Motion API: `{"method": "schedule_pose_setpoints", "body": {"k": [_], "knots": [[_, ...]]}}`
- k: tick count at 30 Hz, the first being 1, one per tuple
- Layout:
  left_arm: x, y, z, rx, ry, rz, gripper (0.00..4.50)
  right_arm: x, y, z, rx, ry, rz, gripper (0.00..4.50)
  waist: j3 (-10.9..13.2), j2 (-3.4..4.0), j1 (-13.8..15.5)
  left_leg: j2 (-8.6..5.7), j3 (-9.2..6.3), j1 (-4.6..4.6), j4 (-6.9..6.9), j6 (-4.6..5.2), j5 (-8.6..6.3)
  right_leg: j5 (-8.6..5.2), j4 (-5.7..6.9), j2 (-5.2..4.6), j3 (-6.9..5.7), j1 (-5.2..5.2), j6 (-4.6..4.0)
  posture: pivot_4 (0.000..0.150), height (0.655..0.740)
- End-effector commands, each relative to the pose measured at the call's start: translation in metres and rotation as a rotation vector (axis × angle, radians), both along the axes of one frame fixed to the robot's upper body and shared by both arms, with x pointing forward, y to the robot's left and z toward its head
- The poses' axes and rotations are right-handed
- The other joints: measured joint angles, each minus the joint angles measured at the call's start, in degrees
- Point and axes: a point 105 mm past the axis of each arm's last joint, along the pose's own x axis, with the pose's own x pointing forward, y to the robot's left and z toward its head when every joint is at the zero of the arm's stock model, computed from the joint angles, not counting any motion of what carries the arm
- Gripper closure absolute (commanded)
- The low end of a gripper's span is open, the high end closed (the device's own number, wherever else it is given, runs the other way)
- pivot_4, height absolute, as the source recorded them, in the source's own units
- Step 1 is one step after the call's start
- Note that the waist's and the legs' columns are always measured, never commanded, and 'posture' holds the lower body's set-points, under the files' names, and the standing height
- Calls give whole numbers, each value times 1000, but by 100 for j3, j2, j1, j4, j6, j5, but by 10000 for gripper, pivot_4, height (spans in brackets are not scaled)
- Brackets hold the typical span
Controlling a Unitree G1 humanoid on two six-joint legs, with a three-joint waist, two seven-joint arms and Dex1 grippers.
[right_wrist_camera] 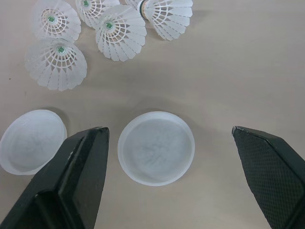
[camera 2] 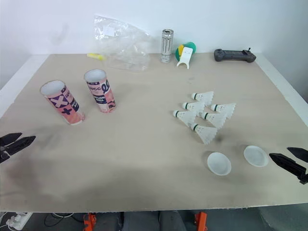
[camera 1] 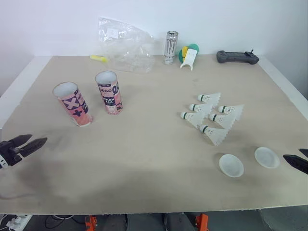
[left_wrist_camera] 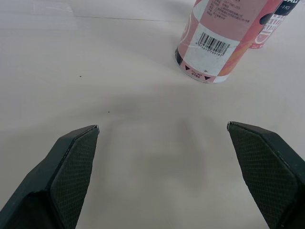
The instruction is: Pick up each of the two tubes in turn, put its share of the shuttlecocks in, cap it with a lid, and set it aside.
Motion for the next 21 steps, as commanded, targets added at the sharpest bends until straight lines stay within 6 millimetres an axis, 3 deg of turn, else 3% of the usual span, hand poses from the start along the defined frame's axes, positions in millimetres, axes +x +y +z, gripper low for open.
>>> {"method": "schedule_pose_setpoints", "body": {"k": [1, 5, 21], "knots": [[1, 0, 4, 4, -7, -8, 0, -1, 0, 6, -15, -31, -1, 608, 0, 0, 0, 0, 0, 0, 0, 0, 0, 0, 0, 0, 0, 0, 0, 1500, 7400], [-2, -4, -5, 11, 50, -24, 0, -2, 0, 5, -12, -29, -2, 608, -1, 0, -2, 0, 0, 0, 0, 0, 0, 0, 0, 0, 0, 0, 0, 1500, 7400], [-9, -10, -12, 3, 51, -51, 0, 2, 3, 4, -14, -31, 21, 608, -1, 1, -6, 0, 1, 1, 2, 0, 0, 2, 1, 0, 2, 0, 1, 1500, 7400]]}}
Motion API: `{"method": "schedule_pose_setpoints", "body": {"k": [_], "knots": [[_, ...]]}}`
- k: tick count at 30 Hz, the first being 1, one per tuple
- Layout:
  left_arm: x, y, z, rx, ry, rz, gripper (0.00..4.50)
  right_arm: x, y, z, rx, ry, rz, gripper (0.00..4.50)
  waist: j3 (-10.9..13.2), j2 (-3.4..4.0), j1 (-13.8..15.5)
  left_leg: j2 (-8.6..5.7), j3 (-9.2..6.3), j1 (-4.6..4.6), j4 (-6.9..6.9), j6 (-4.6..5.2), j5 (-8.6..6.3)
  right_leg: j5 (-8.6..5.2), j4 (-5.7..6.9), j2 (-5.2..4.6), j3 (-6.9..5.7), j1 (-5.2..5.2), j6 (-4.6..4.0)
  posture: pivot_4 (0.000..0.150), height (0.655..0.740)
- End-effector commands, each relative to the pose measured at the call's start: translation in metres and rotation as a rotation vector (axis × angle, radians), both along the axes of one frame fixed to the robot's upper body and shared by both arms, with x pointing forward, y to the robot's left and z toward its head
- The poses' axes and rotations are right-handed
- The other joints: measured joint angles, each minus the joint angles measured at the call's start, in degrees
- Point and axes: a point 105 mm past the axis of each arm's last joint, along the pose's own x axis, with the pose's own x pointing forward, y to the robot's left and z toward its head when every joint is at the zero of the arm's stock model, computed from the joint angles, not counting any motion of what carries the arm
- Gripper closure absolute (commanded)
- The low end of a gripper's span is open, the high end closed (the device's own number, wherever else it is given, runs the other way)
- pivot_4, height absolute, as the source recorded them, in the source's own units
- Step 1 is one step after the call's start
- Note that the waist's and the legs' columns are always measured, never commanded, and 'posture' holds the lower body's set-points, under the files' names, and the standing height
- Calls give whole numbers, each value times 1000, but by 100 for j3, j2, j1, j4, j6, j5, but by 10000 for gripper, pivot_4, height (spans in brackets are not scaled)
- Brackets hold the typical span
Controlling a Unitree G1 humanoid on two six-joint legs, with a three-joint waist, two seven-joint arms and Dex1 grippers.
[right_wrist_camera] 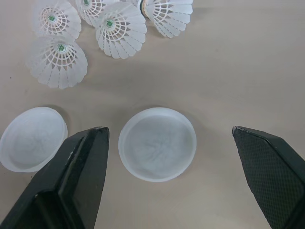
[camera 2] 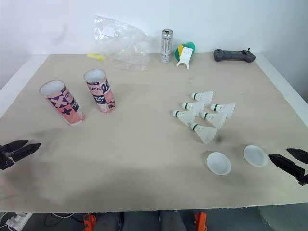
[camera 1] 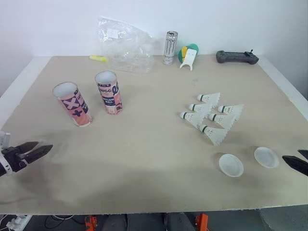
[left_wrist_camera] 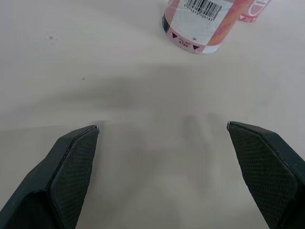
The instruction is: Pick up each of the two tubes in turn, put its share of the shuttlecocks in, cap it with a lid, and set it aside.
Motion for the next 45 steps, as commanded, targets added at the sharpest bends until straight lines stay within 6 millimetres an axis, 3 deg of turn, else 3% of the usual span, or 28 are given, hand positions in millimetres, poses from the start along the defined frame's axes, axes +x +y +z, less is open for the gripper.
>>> {"method": "schedule_pose_setpoints", "body": {"k": [1, 4, 8, 14, 17, 20, 23, 28, 33, 37, 45], "knots": [[-1, 1, 1, 40, -28, -13, 0, 4, 5, 9, -21, -33, 28, 608, 0, 0, 0, 0, 0, 0, 0, 0, 0, 0, 0, 0, 0, 0, 0, 1500, 7400], [2, -2, -7, 179, -77, -58, 0, 12, 23, 14, -14, -75, 74, 608, -2, 2, -1, 0, 0, 1, 1, 0, 0, 2, 0, 2, 1, 0, -1, 1500, 7400], [15, -17, 2, 221, -197, -120, 0, 20, 62, 36, -16, -156, 201, 608, -7, 9, 11, 0, 0, 2, 3, -2, 2, 6, 1, 2, 4, 1, 1, 1500, 7400], [34, -38, 13, 259, -302, -212, 0, 23, 140, 70, -19, -256, 475, 608, -8, 7, 28, 1, 0, -1, 24, -1, 4, 22, 2, 6, 6, 7, 8, 1500, 7400], [51, -29, 25, 206, -370, -109, 0, 19, 193, 71, 6, -274, 651, 608, -9, 5, 27, 3, 0, -1, 30, 0, 5, 26, 2, 8, 7, 8, 8, 1500, 7400], [61, -27, 26, 147, -374, -62, 0, 14, 226, 67, 42, -280, 756, 608, -17, -8, 32, 5, -4, -7, 31, 2, 6, 28, 2, 13, 5, 8, 9, 1500, 7400], [68, -43, 13, 126, -332, -128, 0, 8, 251, 66, 58, -290, 831, 608, -19, -12, 34, -1, -3, -13, 32, 1, 5, 26, 0, 4, 9, 7, 12, 1500, 7400], [89, -70, 11, 73, -341, -181, 0, 6, 271, 66, 88, -319, 866, 608, -22, -18, 80, 0, -17, -20, 38, 4, 7, 29, 2, 8, -8, 6, 8, 1500, 7400], [101, -83, 7, 89, -335, -217, 0, 21, 269, 63, 95, -342, 771, 608, -27, -26, 45, 3, -28, -33, 72, 4, 7, 45, 5, 14, -12, 7, 13, 1500, 7400], [110, -85, 7, 114, -332, -206, 0, 28, 267, 60, 84, -358, 712, 608, -27, -27, 39, 4, -28, -32, 75, 11, 11, 55, 6, 19, -12, 6, 9, 1500, 7400], [132, -90, 21, 153, -349, -144, 0, 21, 278, 58, 105, -365, 728, 608, -27, -27, 43, 4, -31, -38, 75, 12, 12, 54, 5, 21, -12, 5, 10, 1500, 7400]]}}
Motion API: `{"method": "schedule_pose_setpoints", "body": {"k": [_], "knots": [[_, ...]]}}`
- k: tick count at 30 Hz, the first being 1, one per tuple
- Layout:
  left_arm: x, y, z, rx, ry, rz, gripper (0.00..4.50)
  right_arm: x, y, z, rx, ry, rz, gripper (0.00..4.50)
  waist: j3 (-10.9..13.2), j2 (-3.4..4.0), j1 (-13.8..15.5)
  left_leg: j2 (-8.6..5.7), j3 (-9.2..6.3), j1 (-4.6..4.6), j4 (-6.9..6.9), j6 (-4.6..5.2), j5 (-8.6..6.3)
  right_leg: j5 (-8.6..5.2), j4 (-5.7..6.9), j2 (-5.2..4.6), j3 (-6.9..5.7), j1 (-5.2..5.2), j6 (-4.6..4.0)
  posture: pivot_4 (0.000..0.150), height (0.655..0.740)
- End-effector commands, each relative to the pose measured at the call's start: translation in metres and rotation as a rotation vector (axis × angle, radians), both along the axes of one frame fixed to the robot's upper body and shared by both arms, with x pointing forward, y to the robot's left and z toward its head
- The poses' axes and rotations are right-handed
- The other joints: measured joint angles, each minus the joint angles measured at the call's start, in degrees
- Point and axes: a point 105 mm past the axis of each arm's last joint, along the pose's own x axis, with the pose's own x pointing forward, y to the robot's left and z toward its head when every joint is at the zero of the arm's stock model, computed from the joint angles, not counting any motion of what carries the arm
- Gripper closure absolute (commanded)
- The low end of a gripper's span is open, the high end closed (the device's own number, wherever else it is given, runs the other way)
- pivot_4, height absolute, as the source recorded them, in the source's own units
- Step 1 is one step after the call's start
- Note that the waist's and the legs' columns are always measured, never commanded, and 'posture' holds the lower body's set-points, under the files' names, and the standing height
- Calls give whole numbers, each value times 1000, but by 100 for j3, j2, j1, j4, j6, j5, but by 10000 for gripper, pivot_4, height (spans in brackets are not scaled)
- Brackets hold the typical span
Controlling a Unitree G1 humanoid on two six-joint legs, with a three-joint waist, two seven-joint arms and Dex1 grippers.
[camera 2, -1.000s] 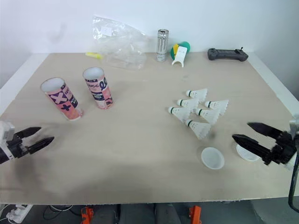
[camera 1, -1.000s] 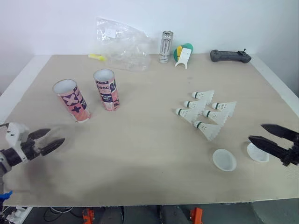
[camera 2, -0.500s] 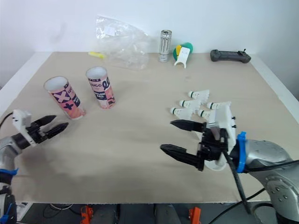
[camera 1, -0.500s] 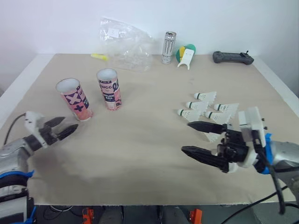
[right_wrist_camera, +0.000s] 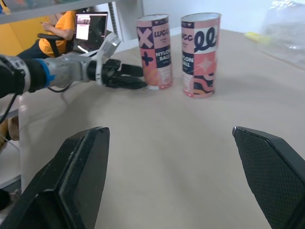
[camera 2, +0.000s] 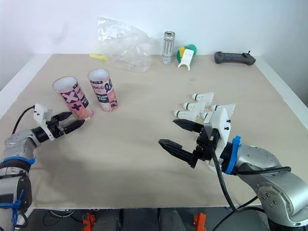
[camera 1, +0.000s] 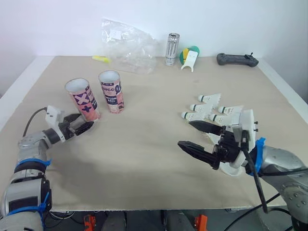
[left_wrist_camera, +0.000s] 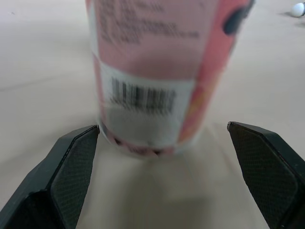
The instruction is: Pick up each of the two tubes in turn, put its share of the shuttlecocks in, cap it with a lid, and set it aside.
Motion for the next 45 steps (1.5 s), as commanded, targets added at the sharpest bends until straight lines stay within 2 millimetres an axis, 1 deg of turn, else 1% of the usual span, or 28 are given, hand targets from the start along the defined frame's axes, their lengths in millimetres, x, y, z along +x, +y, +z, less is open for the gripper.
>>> {"method": "schedule_pose_setpoints", "body": {"k": [1, 4, 8, 11, 16, 21, 24, 25, 27, 30, 32, 36, 38, 40, 42, 43, 45], "knots": [[12, 0, 14, 22, -42, 48, 0, -8, 6, 9, 13, -56, 20, 608, 0, 0, 1, 0, 0, 0, 0, 0, 0, 0, 0, -1, 0, 0, 1, 1500, 7400], [17, -11, 14, 29, -36, 22, 0, -11, 9, 9, 15, -57, 26, 608, 0, 0, 0, -1, 0, -1, 0, 0, 0, -1, 0, 0, 0, 0, 1, 1500, 7400], [24, -30, 13, 43, -20, -26, 0, -14, 10, 11, 18, -63, 26, 608, 0, -1, 4, -2, 0, -3, 0, 0, 0, -1, 0, -1, 0, 0, 2, 1500, 7400], [33, -41, 17, 44, -23, -25, 0, -15, 11, 12, 19, -66, 25, 608, 1, -2, 4, -2, -2, -3, 0, 0, 0, -1, 0, 0, -1, 0, 2, 1500, 7400], [41, -47, 20, 51, -21, 15, 0, -18, 11, 12, 21, -62, 18, 608, 1, -2, -2, -2, -3, -4, 0, 0, 0, -1, 0, 0, -1, -1, 2, 1500, 7400], [41, -49, 18, 40, -18, 17, 0, -20, 11, 11, 19, -57, 9, 608, 1, -2, -2, -2, -4, -4, 0, 0, 0, -1, -1, 0, -1, -1, 3, 1500, 7400], [41, -47, 18, 17, -19, 27, 7167, -20, 10, 10, 15, -54, 3, 0, 1, -2, 0, -2, -4, -4, 0, 0, 0, -1, 0, 0, -1, -1, 3, 1500, 7400], [40, -46, 17, 21, -20, 28, 11599, -21, 10, 10, 14, -53, 3, 0, 1, -2, 0, -2, -4, -4, 0, 0, 0, -1, 0, 0, -1, -1, 3, 1500, 7400], [39, -45, 16, 40, -25, 23, 16526, -21, 9, 11, 13, -53, 3, 0, 1, -2, 0, -2, -4, -4, 0, 0, 0, -1, 0, 0, -1, -1, 3, 1500, 7400], [36, -45, 16, 40, -35, 3, 16526, -20, 8, 10, 8, -52, 3, 0, 1, -2, 0, -2, -4, -4, 0, 0, 0, -1, 0, 0, -1, -1, 3, 1500, 7400], [33, -44, 17, 22, -53, -17, 16526, -19, 8, 11, 6, -51, 5, 0, 1, -2, 0, -2, -4, -4, 0, 0, 0, -1, 0, 0, -1, -1, 3, 1500, 7400], [19, -40, 9, 8, -81, -66, 16526, -18, 6, 10, -1, -48, 2, 0, 1, -2, -6, -1, -4, -4, -1, 0, 0, -1, -1, 0, -1, -1, 2, 1500, 7400], [9, -38, 4, 19, -87, -115, 16526, -15, 1, 9, -1, -41, -20, 0, 1, -2, -3, -1, -4, -3, -1, 0, 0, 0, 0, 0, -1, -1, 1, 1500, 7400], [-3, -37, 0, 64, -96, -181, 16526, -8, -10, 4, -9, -28, -83, 0, 1, -2, -7, -1, -3, -3, -1, 0, 0, 1, -1, -1, 1, -1, 1, 1500, 7400], [-16, -37, -2, 133, -97, -259, 16526, 0, -25, -5, -36, 4, -161, 0, 1, -2, -7, 0, -2, -2, -1, 0, 0, 1, -1, -1, 2, -1, 0, 1500, 7400], [-22, -38, -4, 166, -90, -299, 16526, 2, -30, -9, -48, 18, -181, 0, 1, -2, -7, 0, -2, -1, -1, 0, 0, 1, -1, 0, 2, -1, -1, 1500, 7400], [-42, -42, -13, 292, -42, -453, 16526, 1, -41, -17, -83, 32, -226, 0, 0, 0, -3, 1, -2, 0, -2, 0, 0, 0, 0, 0, 2, -1, -2, 1500, 7400]]}}
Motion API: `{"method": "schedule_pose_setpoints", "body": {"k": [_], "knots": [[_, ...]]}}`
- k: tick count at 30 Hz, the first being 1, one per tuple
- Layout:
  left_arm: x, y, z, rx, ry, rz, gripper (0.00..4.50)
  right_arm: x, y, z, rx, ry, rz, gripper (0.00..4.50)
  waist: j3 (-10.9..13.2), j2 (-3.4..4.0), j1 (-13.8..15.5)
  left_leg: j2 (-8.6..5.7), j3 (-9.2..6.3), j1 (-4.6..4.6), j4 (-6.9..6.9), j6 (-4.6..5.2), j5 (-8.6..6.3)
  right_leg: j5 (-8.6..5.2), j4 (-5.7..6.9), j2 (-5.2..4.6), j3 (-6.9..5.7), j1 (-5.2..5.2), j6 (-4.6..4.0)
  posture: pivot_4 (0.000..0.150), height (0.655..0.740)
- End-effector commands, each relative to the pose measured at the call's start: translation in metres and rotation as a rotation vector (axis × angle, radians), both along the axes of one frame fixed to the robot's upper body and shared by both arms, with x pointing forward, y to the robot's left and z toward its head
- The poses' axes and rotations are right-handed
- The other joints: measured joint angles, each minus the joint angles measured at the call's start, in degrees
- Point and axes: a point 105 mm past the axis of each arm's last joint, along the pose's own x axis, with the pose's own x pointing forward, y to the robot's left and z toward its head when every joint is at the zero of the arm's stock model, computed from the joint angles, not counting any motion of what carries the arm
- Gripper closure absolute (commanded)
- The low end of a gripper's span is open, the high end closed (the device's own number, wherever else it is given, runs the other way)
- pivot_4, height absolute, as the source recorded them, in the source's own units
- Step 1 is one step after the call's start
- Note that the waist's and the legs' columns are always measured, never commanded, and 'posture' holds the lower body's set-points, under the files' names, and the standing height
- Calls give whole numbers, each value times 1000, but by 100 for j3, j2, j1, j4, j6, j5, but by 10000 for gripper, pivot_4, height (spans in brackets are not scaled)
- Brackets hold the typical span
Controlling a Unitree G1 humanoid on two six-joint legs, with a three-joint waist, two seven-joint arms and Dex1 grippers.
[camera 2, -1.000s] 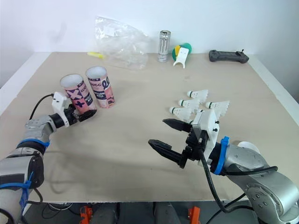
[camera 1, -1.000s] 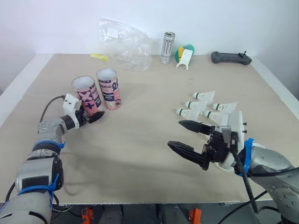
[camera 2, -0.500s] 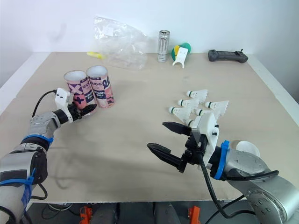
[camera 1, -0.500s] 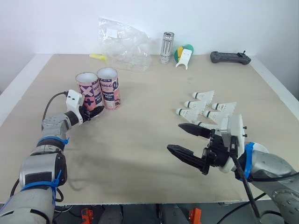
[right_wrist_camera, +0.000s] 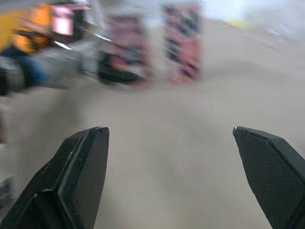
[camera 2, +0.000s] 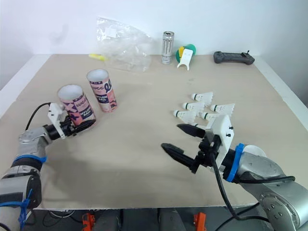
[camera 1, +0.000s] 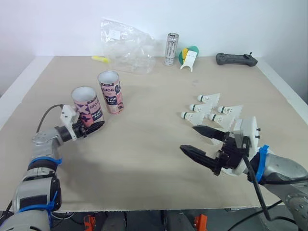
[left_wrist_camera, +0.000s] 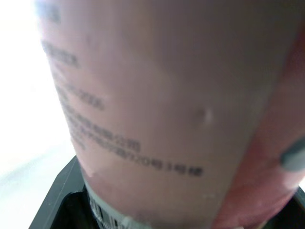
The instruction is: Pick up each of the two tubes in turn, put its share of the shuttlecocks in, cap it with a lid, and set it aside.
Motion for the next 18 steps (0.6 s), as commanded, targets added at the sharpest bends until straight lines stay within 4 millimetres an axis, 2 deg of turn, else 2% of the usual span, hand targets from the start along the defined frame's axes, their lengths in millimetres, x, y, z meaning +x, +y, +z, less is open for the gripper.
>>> {"method": "schedule_pose_setpoints", "body": {"k": [1, 3, 5, 9, 12, 14, 18], "knots": [[-33, -8, -12, 241, 66, -251, 16526, 1, -19, -2, -65, -33, -86, 0, -2, 3, -3, 1, 0, 0, -3, 0, 0, -1, 0, 1, 0, -1, -2, 1500, 7400], [-46, -8, -18, 352, 134, -348, 16526, 9, -27, -4, -95, -61, -157, 0, -5, 7, -8, 2, 2, 3, -4, 0, -1, -3, 0, 0, 3, 0, -5, 1500, 7400], [-54, -7, -20, 419, 202, -407, 16526, 11, -25, -4, -77, -63, -166, 0, -15, 24, -5, 1, 9, 7, -2, 0, 0, -3, 0, -1, 9, 2, -1, 1500, 7400], [-56, -4, -12, 527, 259, -461, 16526, -2, -21, -12, -64, -27, -116, 0, -28, 45, 9, 0, 15, 16, -3, 1, 0, -14, 0, 0, 15, 8, -18, 1500, 7400], [-57, -10, -3, 577, 282, -519, 16526, -10, -33, -20, -63, 7, -141, 0, -29, 45, 2, 0, 15, 14, -4, 4, -2, -23, 0, 1, 17, 9, -15, 1500, 7400], [-60, -17, 2, 615, 289, -566, 16526, -15, -49, -18, -52, 20, -175, 0, -29, 45, 2, -4, 18, 11, -4, 8, -6, -20, -2, -1, 25, 9, 5, 1500, 7400], [-64, -26, 1, 680, 308, -641, 16526, -19, -73, -22, -85, 45, -238, 0, -30, 46, 3, -5, 20, 12, -4, 14, -11, -24, -2, -1, 28, 10, 6, 1500, 7400]]}}
